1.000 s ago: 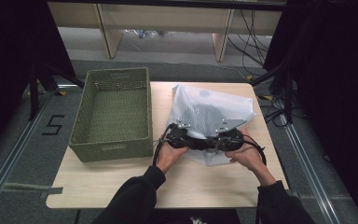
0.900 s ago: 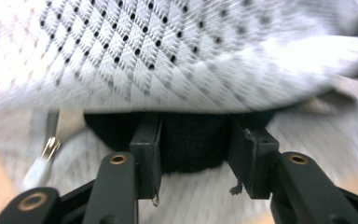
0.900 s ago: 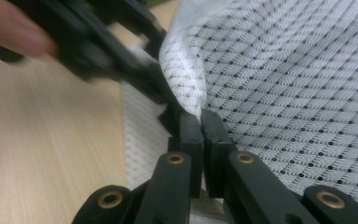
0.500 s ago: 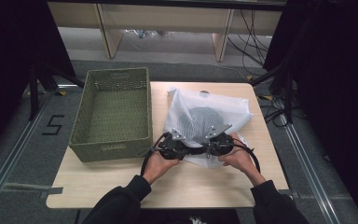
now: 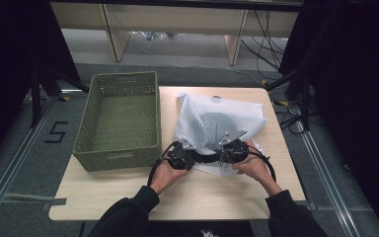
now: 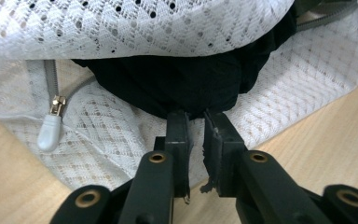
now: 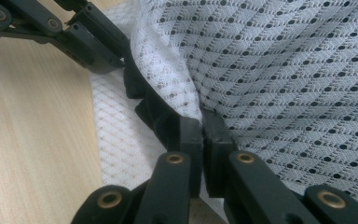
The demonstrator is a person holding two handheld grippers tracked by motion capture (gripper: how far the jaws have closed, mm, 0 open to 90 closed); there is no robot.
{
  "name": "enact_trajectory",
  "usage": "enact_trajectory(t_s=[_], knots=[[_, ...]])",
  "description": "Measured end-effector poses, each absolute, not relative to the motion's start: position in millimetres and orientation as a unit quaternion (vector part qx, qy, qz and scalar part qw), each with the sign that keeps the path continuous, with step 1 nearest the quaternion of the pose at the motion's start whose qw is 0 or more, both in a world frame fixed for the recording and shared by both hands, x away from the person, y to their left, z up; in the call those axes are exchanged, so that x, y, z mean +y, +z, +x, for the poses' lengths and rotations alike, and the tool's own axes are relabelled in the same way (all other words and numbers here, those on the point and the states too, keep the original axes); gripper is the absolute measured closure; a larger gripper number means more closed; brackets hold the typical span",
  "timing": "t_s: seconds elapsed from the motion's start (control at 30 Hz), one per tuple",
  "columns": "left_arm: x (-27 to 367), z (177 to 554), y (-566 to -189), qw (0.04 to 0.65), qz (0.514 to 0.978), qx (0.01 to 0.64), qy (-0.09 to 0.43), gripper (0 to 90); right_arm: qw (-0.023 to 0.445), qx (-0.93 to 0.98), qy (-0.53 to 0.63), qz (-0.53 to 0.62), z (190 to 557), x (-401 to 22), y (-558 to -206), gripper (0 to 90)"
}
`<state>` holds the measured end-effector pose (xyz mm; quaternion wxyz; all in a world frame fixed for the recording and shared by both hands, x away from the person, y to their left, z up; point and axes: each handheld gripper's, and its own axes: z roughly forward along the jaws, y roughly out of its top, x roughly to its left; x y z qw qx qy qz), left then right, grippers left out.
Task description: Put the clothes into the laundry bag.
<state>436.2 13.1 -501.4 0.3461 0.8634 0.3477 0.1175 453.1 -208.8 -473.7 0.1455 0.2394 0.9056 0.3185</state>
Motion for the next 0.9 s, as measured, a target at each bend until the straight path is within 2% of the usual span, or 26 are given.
enact_trajectory(t_s=[0.27,0.3,0.6,0.67,0.8,0.9], knots=[[15.7,439.9,-507.1,0.350,0.862,0.349,0.111,85.8,0.144,0.906,0.322,0.233,449.8,-207.6,-471.6,89.6],[16.8,439.8,-508.0,0.355,0.860,0.348,0.112,86.3,0.133,0.905,0.322,0.242,447.3,-206.1,-470.5,89.4],[20.7,433.4,-509.4,0.360,0.857,0.352,0.110,88.9,0.132,0.913,0.311,0.227,449.7,-193.9,-480.6,89.5],[20.3,431.8,-509.7,0.363,0.858,0.347,0.111,89.3,0.138,0.908,0.315,0.239,455.2,-193.9,-484.5,89.6],[18.9,430.9,-509.8,0.361,0.859,0.343,0.119,89.3,0.191,0.894,0.313,0.256,470.4,-193.2,-487.1,89.4],[18.9,431.3,-509.4,0.360,0.860,0.343,0.116,89.3,0.205,0.886,0.309,0.276,476.4,-194.0,-487.6,89.3]])
